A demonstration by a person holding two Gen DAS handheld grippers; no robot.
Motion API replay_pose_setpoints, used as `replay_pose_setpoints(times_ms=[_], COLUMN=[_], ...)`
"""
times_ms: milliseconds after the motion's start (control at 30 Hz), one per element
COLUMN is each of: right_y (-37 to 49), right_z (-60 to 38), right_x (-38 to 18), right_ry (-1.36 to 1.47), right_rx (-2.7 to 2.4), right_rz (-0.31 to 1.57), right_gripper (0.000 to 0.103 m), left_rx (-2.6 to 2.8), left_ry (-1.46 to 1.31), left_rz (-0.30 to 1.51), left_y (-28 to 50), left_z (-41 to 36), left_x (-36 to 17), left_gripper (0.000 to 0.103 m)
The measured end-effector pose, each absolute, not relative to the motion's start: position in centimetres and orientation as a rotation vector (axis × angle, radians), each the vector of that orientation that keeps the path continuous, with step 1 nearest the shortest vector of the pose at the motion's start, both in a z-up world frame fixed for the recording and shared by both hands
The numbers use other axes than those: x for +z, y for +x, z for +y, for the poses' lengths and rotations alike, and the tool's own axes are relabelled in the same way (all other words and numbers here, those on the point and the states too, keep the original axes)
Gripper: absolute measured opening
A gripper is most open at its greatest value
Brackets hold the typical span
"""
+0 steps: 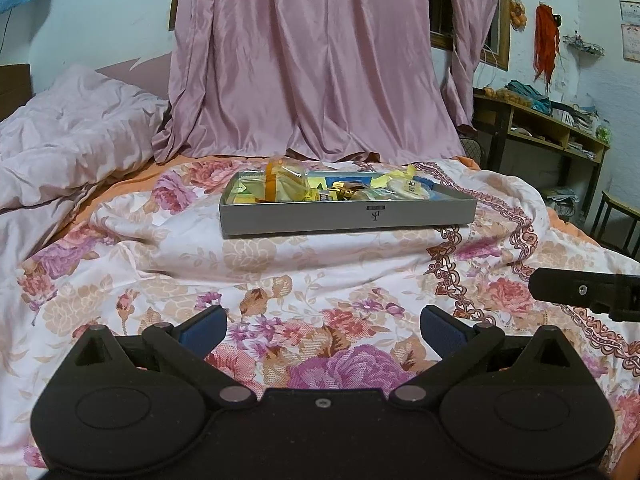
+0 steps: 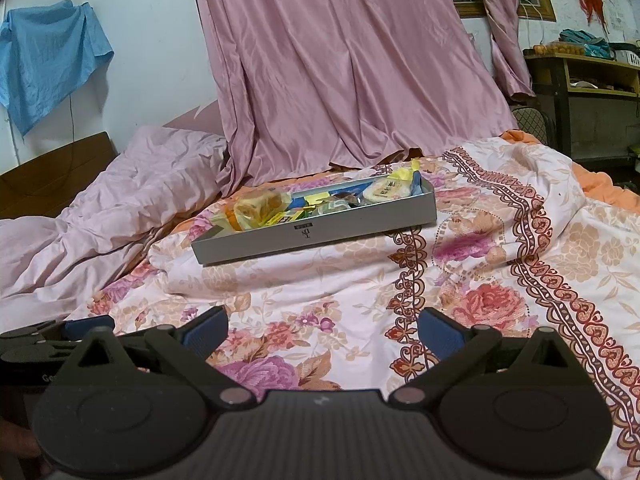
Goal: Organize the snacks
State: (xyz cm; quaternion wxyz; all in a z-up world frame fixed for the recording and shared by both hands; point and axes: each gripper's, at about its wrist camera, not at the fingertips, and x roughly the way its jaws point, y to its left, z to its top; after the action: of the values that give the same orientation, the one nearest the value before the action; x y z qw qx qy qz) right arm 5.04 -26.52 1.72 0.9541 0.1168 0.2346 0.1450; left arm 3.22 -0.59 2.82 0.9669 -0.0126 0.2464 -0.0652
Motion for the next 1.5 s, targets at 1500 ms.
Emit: replay_pose_setpoints(times_ms=[1500], right_y=[5.02], right_z=[-26.41], right_x=[1.89], right_ry=[0.238], right_rx=[0.299], right_rz=[0.477], right_gripper=[0.103], left_rx=[-0.126], left_ry=[-0.053], left_rz=[0.552], left_y=[3.97], left_z=[-0.44], left_x=[2.76], left_gripper=[0.102])
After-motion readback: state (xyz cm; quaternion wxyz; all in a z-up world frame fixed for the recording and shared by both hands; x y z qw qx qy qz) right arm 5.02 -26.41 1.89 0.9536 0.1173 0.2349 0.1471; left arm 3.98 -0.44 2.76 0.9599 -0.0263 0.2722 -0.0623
